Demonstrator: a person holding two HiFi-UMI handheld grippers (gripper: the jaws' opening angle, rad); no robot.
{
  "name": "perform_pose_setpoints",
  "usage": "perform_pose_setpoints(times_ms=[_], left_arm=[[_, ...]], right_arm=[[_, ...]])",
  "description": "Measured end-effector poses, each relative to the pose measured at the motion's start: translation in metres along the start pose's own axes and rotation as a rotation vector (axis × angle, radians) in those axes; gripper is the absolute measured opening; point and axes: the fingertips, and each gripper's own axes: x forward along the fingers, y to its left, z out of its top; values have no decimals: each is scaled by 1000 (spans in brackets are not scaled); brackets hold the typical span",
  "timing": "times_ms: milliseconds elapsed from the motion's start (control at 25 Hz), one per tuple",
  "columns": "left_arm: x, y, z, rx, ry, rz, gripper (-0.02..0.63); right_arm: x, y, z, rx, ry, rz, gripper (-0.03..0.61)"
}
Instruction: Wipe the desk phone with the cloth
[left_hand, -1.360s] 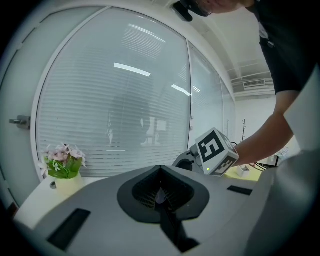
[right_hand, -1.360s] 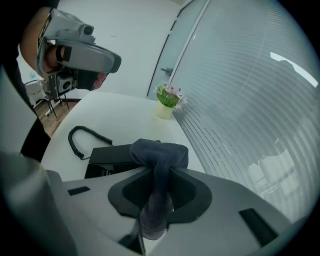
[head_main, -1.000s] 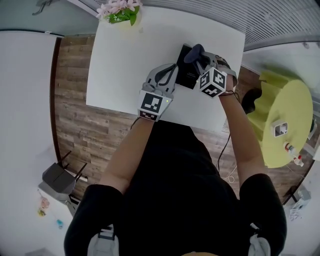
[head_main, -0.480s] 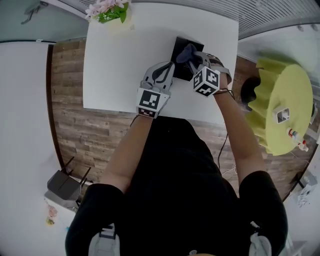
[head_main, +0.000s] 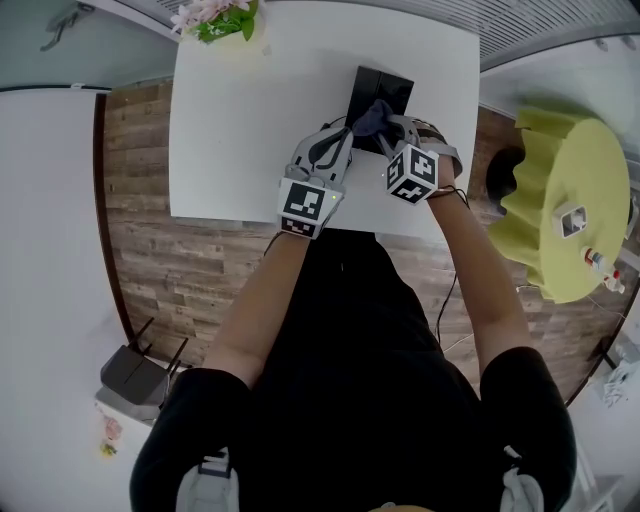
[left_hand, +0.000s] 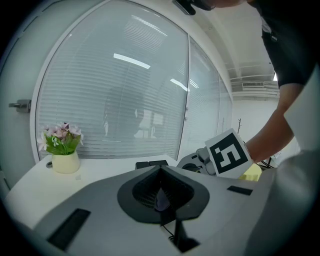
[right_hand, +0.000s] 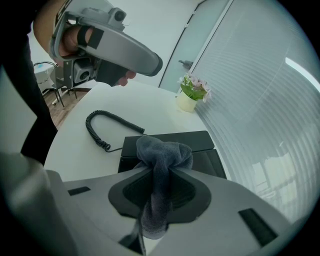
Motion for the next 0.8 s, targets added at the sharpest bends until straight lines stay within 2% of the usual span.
perform_pose_setpoints(times_ms=[440,680,800], left_arm=[[-15,3,-11,0,12,-14,9],[-20,4,-8,17,14,-21,9],[-19,8,0,23,5,-20,10]], right_arm=[[1,40,-3,4,30,37,87],[1,68,-3,19,47,113,87],[-4,66,0,50,34,124,87]])
